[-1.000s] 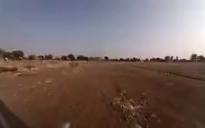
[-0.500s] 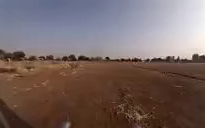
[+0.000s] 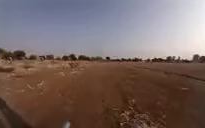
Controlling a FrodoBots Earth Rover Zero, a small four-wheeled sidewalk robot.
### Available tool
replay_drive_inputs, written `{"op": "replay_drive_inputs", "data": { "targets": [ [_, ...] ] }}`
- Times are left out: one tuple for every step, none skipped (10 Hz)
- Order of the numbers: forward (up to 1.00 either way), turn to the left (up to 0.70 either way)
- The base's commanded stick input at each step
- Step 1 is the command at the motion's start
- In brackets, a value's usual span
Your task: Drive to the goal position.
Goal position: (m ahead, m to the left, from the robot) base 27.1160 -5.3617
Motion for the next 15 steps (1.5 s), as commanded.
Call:
{"op": "replay_drive_inputs", "data": {
  "targets": [
    [0.50, 0.00],
    [0.50, 0.00],
    [0.50, 0.00],
    [0.50, 0.00],
    [0.50, 0.00],
    [0.50, 0.00],
    [0.50, 0.00],
    [0.50, 0.00],
    [0.50, 0.00],
    [0.50, 0.00],
    [0.50, 0.00],
    [0.50, 0.00],
    [0.50, 0.00],
    [0.50, 0.00],
    [0.50, 0.00]
  ]
}}
